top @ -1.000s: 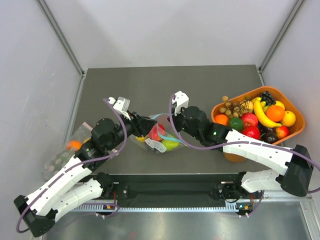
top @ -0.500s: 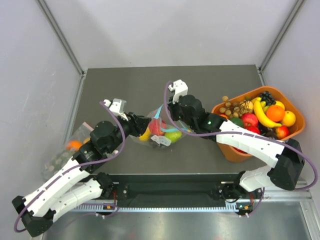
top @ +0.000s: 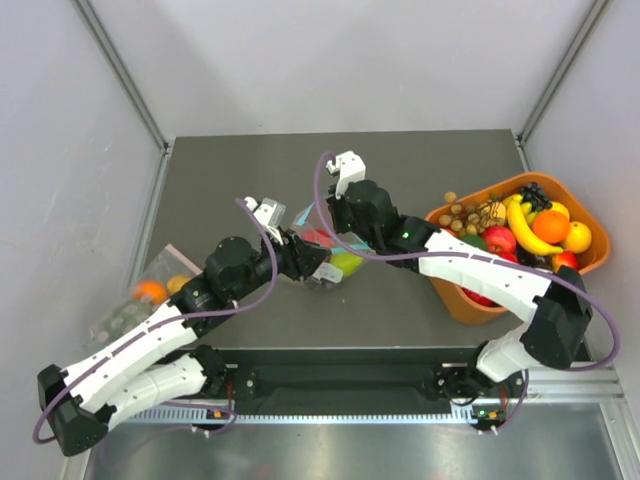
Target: Open the zip-top bag and remove the fake food
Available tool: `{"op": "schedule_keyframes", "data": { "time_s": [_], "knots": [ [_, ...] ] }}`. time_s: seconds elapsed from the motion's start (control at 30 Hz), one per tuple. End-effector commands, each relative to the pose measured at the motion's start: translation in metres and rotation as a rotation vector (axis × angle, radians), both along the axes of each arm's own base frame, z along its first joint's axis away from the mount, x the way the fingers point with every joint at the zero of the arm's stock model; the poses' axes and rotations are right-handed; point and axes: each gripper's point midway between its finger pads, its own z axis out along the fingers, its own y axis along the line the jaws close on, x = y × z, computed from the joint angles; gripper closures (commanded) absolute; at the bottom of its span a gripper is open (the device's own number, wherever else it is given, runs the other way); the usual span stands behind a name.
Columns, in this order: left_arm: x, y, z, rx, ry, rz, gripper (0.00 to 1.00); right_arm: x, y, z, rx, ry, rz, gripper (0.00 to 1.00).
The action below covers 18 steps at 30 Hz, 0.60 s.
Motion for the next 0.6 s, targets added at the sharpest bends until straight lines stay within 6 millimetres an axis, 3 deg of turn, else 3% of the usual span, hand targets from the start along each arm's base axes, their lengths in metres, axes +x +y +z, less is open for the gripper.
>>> {"op": "schedule_keyframes", "data": {
  "time_s": [0.0,0.2,0.57],
  "knots": [
    [0.014,0.000,-0.005,0.015,0.003,0.059,0.54,0.010,0.003,0.044,0.100,-0.063,-0.027,1.00],
    [0.040,0.015,-0.040,0.136,0.038,0.212,0.49,-0.001,0.000,0.041,0.117,-0.044,-0.003,1.00],
    [0.060,0.023,-0.060,0.218,0.044,0.317,0.45,-0.025,0.003,0.033,0.123,-0.022,0.063,1.00]
  ]
}}
